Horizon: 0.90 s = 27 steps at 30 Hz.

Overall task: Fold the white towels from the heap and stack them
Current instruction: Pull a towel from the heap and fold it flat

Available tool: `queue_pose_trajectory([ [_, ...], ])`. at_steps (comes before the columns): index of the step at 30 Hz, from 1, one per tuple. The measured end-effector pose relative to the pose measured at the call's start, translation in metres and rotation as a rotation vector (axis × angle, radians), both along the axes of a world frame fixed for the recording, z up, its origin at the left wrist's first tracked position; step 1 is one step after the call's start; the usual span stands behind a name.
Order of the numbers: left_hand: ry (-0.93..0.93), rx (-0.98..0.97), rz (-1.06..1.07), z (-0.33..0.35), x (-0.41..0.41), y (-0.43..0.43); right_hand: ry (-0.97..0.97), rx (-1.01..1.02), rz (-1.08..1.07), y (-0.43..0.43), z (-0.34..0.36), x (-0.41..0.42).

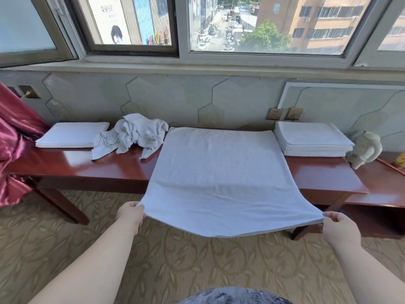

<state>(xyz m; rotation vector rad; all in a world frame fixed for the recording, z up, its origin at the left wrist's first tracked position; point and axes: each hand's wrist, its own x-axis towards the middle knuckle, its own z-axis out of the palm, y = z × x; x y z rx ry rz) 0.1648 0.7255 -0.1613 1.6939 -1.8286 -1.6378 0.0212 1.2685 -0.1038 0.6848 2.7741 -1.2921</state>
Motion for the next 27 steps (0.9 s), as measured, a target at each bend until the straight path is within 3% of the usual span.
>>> queue_pose_trajectory([
  [6, -0.041, -0.138, 0.009, 0.001, 0.008, 0.005, -0.01, -0.043, -0.01, 0.001, 0.002, 0.005],
  [16, -0.098, -0.427, -0.227, 0.019, 0.013, 0.014, 0.004, -0.079, -0.019, 0.007, 0.003, 0.006],
  [27, 0.05, -0.369, -0.078, 0.034, 0.01, 0.033, -0.006, -0.058, 0.003, 0.004, 0.002, 0.006],
])
